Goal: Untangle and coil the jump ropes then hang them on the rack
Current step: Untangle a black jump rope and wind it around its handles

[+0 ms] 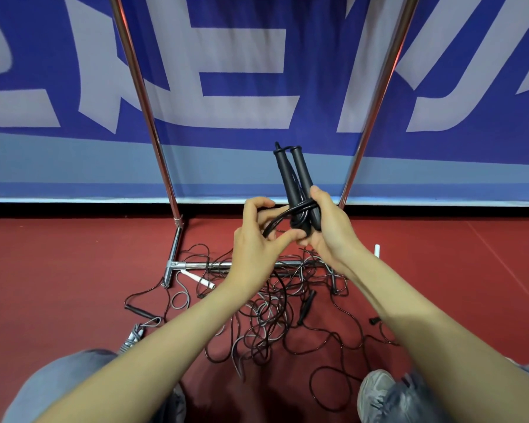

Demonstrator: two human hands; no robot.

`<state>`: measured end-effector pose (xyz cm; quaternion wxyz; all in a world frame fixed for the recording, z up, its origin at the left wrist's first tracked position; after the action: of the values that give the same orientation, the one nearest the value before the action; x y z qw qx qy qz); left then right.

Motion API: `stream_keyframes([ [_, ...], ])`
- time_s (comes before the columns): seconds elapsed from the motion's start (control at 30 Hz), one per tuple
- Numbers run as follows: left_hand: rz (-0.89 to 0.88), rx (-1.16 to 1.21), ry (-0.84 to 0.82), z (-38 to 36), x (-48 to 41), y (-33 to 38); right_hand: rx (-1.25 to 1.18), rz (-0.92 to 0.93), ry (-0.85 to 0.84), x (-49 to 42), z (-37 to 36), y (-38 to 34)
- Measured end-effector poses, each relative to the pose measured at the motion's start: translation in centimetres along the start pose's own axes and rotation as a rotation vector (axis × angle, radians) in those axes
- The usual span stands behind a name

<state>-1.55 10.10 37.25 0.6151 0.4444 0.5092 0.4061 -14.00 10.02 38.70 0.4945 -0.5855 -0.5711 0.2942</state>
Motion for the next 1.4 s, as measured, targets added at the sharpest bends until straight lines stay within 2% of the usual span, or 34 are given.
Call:
stream_keyframes([
  [0.33, -0.073, -0.125, 0.1, 0.3, -0.5, 0.5, -0.132, 0.021, 0.009, -0.1, -0.8, 0.8],
  [0.43, -0.074, -0.171, 0.078, 0.4, -0.7, 0.2, -0.078, 0.045, 0.004, -0.4, -0.7, 1.0],
  [0.6, 0.007, -0.087, 0.036, 0.6, -0.7, -0.2, -0.005, 0.096, -0.018, -0.4, -0.5, 1.0],
  [0.7, 0.113, -0.037, -0.093, 1.5, -1.7, 0.0, 0.076, 0.181, -0.002, -0.5, -0.1, -0.2],
  [0.8, 0.129, -0.126, -0.298, 3.0, -2.9, 0.3, 0.153, 0.221, -0.019, -0.5, 0.3, -1.2],
  [1.07, 0.221, -0.007, -0.592, 5.3, -3.4, -0.4, 0.183, 0.251, -0.108, 0.3, 0.0, -2.0],
  [1.13, 0.237, -0.026, -0.67, 5.1, -3.0, -0.5, 0.148, 0.226, -0.162, 0.4, 0.0, -2.3],
  [1.2, 0.265, -0.048, -0.674, 5.2, -3.0, -0.6, 0.175, 0.169, -0.289, 0.7, -0.1, -2.5],
  [1.3, 0.313, -0.199, -0.616, 7.1, -4.5, -3.1, 0.378, 0.03, -0.548, 1.8, -0.3, -2.1],
  [1.37, 0.385, -0.302, -0.633, 8.3, -4.9, -4.1, 0.554, -0.063, -0.684, 2.6, -0.6, -1.7],
  [1.4, 0.368, -0.26, -0.672, 8.1, -4.8, -3.4, 0.656, -0.116, -0.732, 2.9, -0.7, -1.5],
])
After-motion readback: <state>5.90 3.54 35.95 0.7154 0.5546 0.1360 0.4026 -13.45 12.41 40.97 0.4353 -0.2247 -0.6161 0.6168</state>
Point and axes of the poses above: each hand's wrist, its own x-axis away from the middle knuckle, its own z-axis out of the back of the hand, y = z × x, the point moved 3 cm from there along -x, towards the middle knuckle, and after that the axes turned 1 degree about -x, right-handed, at the moved point
